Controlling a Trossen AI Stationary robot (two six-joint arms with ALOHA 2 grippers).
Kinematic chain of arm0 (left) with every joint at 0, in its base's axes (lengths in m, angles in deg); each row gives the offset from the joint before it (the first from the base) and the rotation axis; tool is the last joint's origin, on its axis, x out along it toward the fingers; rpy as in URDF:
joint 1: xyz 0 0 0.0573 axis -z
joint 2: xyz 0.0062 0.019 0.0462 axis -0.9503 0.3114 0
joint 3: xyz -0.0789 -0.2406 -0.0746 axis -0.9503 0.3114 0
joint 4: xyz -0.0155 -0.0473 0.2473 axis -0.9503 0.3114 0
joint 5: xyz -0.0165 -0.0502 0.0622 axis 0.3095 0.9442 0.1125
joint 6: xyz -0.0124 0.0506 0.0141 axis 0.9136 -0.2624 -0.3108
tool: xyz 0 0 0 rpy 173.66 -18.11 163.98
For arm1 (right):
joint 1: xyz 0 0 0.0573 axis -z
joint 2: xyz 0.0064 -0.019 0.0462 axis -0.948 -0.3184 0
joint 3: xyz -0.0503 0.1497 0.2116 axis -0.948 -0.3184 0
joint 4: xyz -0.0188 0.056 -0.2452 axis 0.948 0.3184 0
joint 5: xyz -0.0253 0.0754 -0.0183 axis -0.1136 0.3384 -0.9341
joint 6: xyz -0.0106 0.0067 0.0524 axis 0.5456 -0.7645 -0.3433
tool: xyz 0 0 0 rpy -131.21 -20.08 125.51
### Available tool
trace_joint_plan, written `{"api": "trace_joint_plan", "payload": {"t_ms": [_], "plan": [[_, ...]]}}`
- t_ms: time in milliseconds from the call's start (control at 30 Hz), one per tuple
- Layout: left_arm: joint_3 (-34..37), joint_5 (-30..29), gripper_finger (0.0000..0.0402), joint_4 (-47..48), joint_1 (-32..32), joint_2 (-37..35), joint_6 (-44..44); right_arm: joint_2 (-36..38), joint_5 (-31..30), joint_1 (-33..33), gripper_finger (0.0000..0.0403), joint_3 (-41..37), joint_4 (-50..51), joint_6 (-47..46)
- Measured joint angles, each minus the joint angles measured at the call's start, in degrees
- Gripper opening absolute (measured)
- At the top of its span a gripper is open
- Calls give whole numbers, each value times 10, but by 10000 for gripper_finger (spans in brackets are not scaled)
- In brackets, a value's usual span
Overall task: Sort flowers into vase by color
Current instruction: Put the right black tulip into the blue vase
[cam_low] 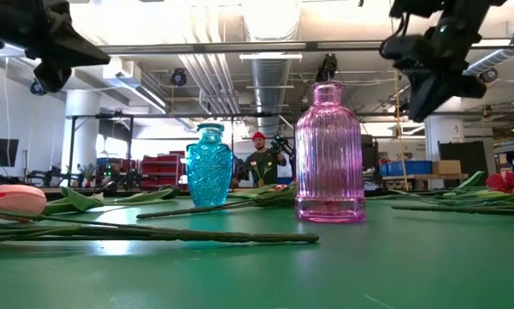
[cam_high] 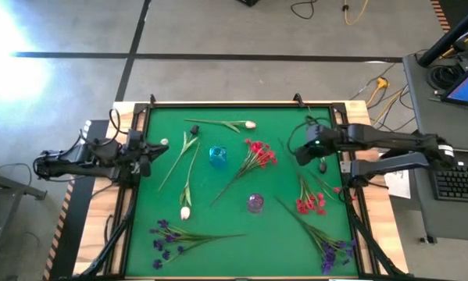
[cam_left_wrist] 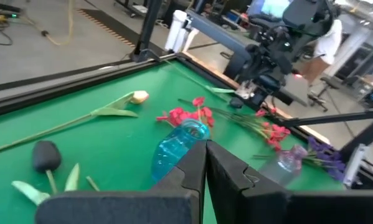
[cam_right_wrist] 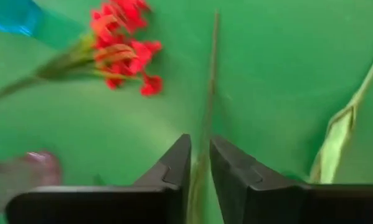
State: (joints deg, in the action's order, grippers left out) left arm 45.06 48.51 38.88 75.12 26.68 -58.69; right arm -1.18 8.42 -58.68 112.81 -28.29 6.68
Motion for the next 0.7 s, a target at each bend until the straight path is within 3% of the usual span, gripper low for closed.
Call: {"api": "trace_joint_plan", "payload": {"t_ms": [367,533,700], "plan": [[-1,-58,0,-24,0,38,-35,-110,0,31,197,38,1,56],[-1,-63,0,-58,0,50,-39,-170,-5,103,222,72,10,114],[-1,-63,0,-82,0,61,-47,-240,-75,202,227,103,9,194]]}}
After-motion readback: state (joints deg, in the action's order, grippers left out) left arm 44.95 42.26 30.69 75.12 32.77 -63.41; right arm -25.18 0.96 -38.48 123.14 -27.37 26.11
